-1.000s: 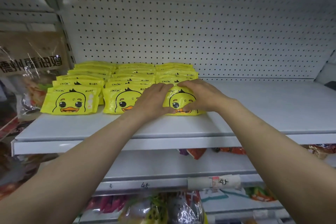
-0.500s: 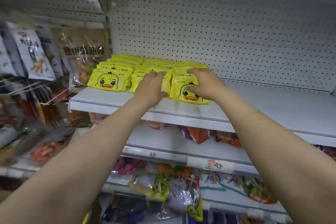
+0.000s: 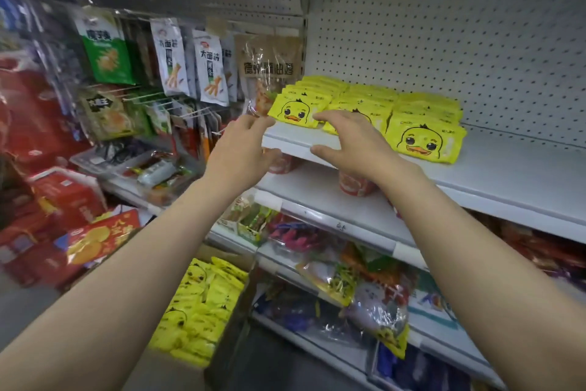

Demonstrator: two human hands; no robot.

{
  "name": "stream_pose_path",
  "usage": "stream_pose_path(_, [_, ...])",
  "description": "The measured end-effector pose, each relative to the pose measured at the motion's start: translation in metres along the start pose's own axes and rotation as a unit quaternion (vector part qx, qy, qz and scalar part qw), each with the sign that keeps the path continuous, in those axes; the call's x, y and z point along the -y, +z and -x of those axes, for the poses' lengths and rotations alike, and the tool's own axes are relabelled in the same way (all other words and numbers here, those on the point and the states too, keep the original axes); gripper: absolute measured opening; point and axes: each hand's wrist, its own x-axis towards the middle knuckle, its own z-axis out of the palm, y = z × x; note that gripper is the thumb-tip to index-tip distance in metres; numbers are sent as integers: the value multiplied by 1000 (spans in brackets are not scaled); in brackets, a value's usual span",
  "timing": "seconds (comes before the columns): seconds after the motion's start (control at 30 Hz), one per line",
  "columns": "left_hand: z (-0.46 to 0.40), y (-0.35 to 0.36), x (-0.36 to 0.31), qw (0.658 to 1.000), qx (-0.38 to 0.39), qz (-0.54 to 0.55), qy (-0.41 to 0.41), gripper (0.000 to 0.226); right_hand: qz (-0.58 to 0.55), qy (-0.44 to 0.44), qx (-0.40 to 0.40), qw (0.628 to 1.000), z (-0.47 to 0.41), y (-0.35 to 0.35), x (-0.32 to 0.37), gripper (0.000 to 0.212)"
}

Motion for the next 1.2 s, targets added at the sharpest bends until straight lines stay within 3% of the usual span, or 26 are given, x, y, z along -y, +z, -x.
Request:
stream_pose_path(0.33, [41, -23, 115, 996, -7, -80, -39, 53, -15, -67, 53, 996, -48, 82, 106, 61])
stream_pose_path(0.57, [19, 6, 238, 995, 42, -82, -43, 53, -18, -50, 100, 994, -128, 170, 159, 61])
stream_pose_path(0.77, [0, 60, 330, 988, 137, -51, -56, 57, -26, 11, 174, 984, -176, 262, 174, 62])
stream_pose_path(0.93, [21, 132, 372, 971, 228, -6, -66, 52, -28, 83, 273, 958, -165, 347, 153, 61])
stream_pose_path(1.07, [62, 196, 390, 947, 303, 37, -103, 56, -30, 123, 366, 922, -131, 418, 128, 64])
stream_pose_path(1.2, [112, 253, 394, 900, 397, 83, -160, 58, -63, 150, 450, 878, -84, 479, 108, 63])
